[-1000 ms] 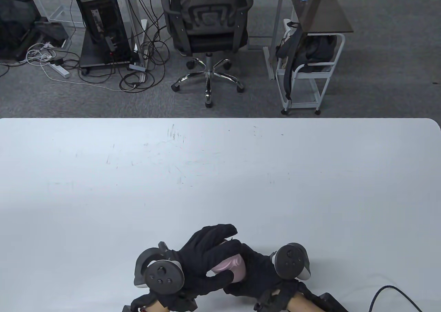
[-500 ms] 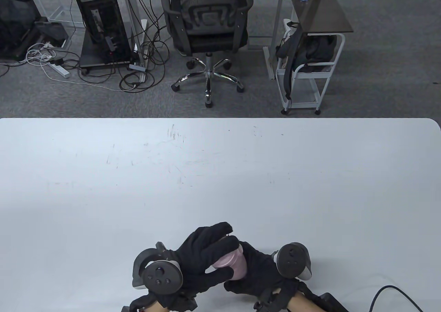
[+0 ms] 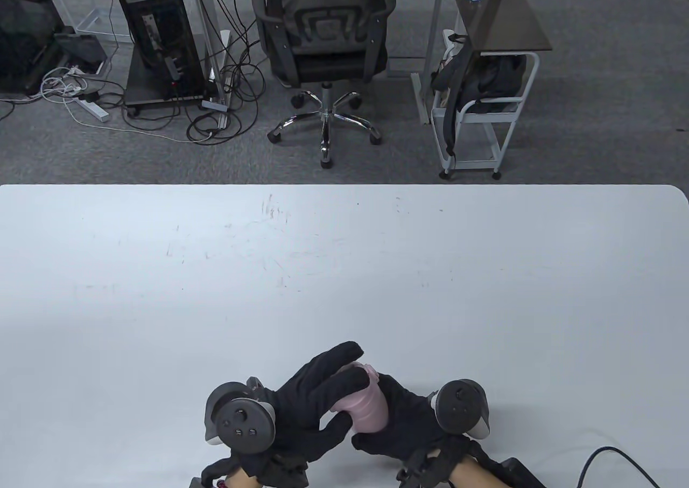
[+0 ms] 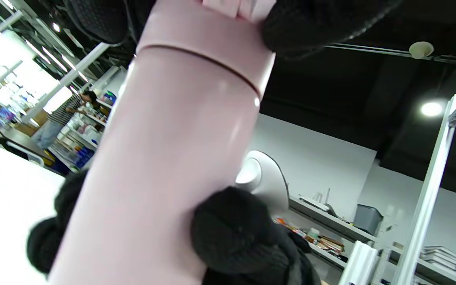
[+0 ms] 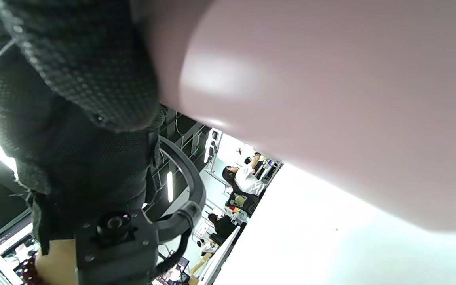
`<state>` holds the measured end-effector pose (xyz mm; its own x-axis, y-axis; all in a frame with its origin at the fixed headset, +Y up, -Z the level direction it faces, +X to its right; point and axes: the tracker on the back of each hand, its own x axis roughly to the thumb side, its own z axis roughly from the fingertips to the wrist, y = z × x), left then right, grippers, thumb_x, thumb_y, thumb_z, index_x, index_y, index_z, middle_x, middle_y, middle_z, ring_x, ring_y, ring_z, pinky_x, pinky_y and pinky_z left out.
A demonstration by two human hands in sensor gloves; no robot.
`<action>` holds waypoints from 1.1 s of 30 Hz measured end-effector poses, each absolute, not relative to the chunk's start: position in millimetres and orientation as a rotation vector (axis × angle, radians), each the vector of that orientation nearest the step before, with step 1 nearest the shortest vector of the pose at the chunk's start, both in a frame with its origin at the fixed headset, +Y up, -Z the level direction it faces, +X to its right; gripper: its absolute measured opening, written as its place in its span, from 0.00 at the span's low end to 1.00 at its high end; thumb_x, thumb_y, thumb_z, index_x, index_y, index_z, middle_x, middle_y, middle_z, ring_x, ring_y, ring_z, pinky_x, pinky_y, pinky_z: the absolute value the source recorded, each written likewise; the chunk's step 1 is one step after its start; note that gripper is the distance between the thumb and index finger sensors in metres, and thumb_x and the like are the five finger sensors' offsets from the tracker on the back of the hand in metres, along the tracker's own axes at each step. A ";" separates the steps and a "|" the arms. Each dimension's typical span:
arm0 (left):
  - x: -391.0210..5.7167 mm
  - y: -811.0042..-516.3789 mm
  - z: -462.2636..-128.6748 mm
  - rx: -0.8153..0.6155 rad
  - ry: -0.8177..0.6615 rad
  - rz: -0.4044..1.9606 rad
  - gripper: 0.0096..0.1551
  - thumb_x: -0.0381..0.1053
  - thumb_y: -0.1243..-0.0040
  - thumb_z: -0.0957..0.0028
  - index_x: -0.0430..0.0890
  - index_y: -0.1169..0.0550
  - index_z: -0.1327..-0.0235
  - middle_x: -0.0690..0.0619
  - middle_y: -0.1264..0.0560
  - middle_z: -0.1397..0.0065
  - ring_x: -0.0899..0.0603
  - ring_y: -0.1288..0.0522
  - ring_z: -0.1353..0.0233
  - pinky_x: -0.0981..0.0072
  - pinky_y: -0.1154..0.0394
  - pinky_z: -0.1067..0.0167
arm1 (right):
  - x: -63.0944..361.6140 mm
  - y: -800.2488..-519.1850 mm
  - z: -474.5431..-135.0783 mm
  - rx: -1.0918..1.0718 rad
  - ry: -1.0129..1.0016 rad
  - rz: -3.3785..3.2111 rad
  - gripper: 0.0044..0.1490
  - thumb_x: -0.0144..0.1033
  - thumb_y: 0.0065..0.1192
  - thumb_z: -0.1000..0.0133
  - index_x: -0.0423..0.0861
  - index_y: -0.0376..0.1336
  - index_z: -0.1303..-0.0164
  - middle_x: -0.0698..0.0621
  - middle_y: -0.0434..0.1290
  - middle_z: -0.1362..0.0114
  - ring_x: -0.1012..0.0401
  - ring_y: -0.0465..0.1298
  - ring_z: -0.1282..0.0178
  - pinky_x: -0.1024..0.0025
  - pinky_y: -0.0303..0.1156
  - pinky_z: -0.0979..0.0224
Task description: Open thermos by twisting cap
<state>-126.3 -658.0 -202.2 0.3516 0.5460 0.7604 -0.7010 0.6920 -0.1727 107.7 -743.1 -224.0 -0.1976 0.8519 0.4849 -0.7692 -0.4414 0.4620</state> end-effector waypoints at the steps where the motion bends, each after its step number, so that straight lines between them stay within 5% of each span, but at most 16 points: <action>1: -126.2 -657.9 -202.0 0.200 -0.896 0.805 0.41 0.53 0.36 0.43 0.57 0.41 0.18 0.51 0.47 0.10 0.33 0.34 0.17 0.34 0.35 0.22 | 107.4 -742.7 -223.8 0.840 0.140 1.838 0.65 0.58 0.69 0.60 0.30 0.44 0.29 0.25 0.52 0.29 0.27 0.56 0.33 0.33 0.59 0.35; 7: -129.5 -659.7 -200.3 0.345 -0.696 0.618 0.57 0.77 0.36 0.55 0.55 0.43 0.17 0.49 0.43 0.16 0.46 0.29 0.32 0.51 0.29 0.30 | 104.2 -741.7 -221.5 0.868 0.143 1.861 0.65 0.58 0.68 0.59 0.30 0.44 0.29 0.25 0.52 0.29 0.27 0.57 0.33 0.33 0.59 0.35; 13: -130.4 -662.8 -204.0 0.223 -0.839 0.844 0.49 0.72 0.41 0.46 0.58 0.45 0.15 0.50 0.52 0.09 0.35 0.41 0.14 0.33 0.38 0.22 | 107.6 -742.9 -224.2 0.842 0.145 1.844 0.65 0.58 0.68 0.59 0.30 0.44 0.29 0.24 0.52 0.29 0.27 0.56 0.33 0.33 0.59 0.35; 17: -129.1 -660.5 -203.3 0.187 -0.927 0.907 0.40 0.56 0.40 0.43 0.58 0.41 0.17 0.53 0.51 0.08 0.36 0.42 0.12 0.32 0.39 0.21 | 107.0 -742.4 -224.5 0.844 0.153 1.833 0.64 0.58 0.68 0.59 0.30 0.44 0.29 0.24 0.52 0.30 0.27 0.56 0.33 0.33 0.59 0.35; 20: -127.7 -660.1 -203.4 0.167 -0.936 0.892 0.39 0.52 0.40 0.44 0.57 0.39 0.18 0.53 0.48 0.09 0.33 0.42 0.12 0.32 0.38 0.22 | 107.4 -743.9 -223.9 0.836 0.167 1.832 0.64 0.58 0.68 0.59 0.30 0.44 0.29 0.24 0.52 0.30 0.27 0.57 0.33 0.33 0.59 0.35; 28: -129.0 -658.1 -199.2 0.290 -0.769 0.762 0.46 0.66 0.35 0.47 0.56 0.40 0.18 0.50 0.43 0.15 0.38 0.36 0.23 0.46 0.33 0.27 | 104.8 -745.3 -223.6 0.864 0.195 1.837 0.64 0.58 0.68 0.58 0.29 0.44 0.29 0.24 0.52 0.30 0.27 0.57 0.34 0.32 0.59 0.35; 33: -131.2 -655.7 -194.9 0.425 -0.654 0.581 0.56 0.81 0.44 0.57 0.54 0.40 0.18 0.52 0.37 0.21 0.46 0.28 0.34 0.55 0.27 0.35 | 101.1 -745.4 -221.8 0.893 0.205 1.849 0.64 0.58 0.68 0.58 0.29 0.45 0.29 0.24 0.52 0.30 0.27 0.57 0.34 0.32 0.59 0.35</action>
